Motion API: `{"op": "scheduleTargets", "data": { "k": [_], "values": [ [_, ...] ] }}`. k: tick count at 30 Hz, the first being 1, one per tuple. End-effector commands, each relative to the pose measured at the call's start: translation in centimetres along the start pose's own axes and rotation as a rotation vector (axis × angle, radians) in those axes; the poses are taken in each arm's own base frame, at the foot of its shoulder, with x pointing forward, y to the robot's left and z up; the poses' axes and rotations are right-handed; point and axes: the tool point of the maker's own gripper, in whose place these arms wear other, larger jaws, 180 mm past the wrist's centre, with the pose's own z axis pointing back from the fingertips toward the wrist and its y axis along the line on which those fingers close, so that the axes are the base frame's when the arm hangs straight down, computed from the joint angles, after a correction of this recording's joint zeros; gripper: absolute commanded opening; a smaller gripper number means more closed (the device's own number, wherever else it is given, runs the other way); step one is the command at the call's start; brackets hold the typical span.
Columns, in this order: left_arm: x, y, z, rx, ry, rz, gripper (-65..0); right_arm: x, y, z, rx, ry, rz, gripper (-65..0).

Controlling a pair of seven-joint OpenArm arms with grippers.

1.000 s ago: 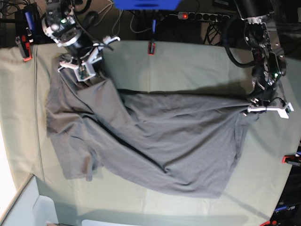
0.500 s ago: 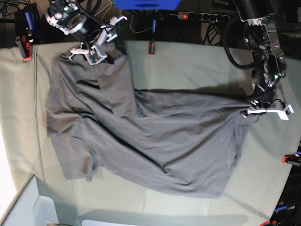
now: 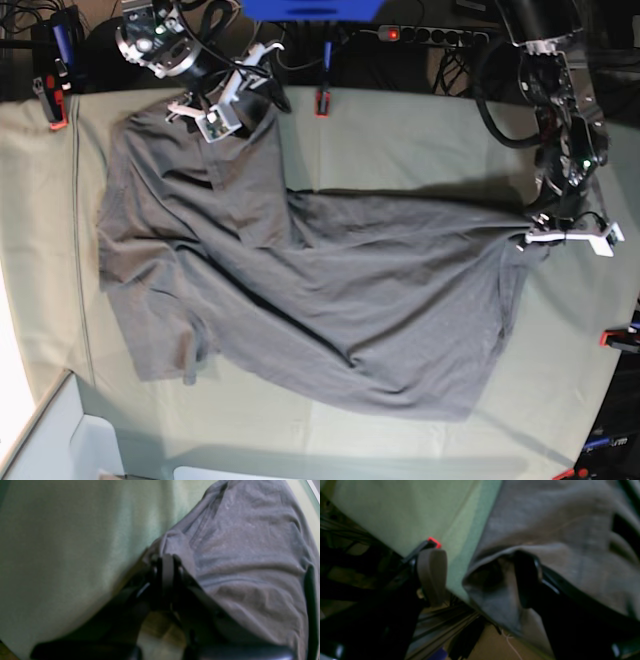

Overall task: Layout the t-shirt on the table in an organized manner, then fold the t-shirt properly
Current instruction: 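Pull the grasped corner away from the left gripper to straighten it, then lift the t-shirt with both grippers and swing it across the table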

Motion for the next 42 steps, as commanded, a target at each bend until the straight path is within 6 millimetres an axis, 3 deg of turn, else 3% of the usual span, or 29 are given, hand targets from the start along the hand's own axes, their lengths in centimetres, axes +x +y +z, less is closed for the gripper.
{"op": "scheduleTargets", "data": {
  "k": [1, 9, 15, 17, 21, 22, 25, 28, 34, 39, 42],
  "values": [
    [1.7, -0.4, 0.1, -0.014, -0.05, -0.008, -64.9, 0.3, 0.4, 0.1, 0.015, -0.023, -0.013, -22.0],
    [1.7, -0.4, 0.1, -0.014, -0.05, -0.008, -64.9, -2.4, 0.9, -1.2, 0.025, 0.033, -0.081, -22.0],
    [1.7, -0.4, 0.1, -0.014, -0.05, -0.008, -64.9, -2.4, -1.4, -1.6, -0.072, 0.039, -0.093, -24.4],
    [1.7, -0.4, 0.1, -0.014, -0.05, -0.008, -64.9, -2.2, -1.6, -1.7, -0.077, 0.037, -0.089, -32.3],
    [1.7, -0.4, 0.1, -0.014, -0.05, -0.008, -64.9, -1.7, -2.1, -1.8, -0.087, 0.028, -0.085, -60.6],
    [1.7, -0.4, 0.1, -0.014, -0.05, -0.008, -64.9, -1.6, -2.8, -1.5, -0.107, 0.024, -0.089, -65.0],
    [1.7, -0.4, 0.1, -0.013, -0.051, -0.009, -64.9, -0.4, -5.1, -0.5, -0.174, -0.014, -0.089, -65.0],
    [2.9, -1.4, -0.2, -0.032, -0.07, -0.003, -64.9, 2.8, -7.7, 1.2, -0.249, -0.091, -0.05, -65.0],
    [8.4, -6.1, -0.7, -0.118, -0.179, 0.024, -64.9, 14.0, -14.6, 3.6, -0.398, -0.299, 0.104, -65.0],
    [14.2, -13.2, -0.3, -0.255, -0.285, -0.075, -64.9, 24.5, -20.9, 4.1, -0.491, -0.337, 0.222, -65.0],
    [16.7, -17.7, -0.3, -0.324, -0.318, -0.101, -64.9, 31.2, -22.9, 4.2, -0.489, -0.386, 0.276, -65.0]
  ]
}}
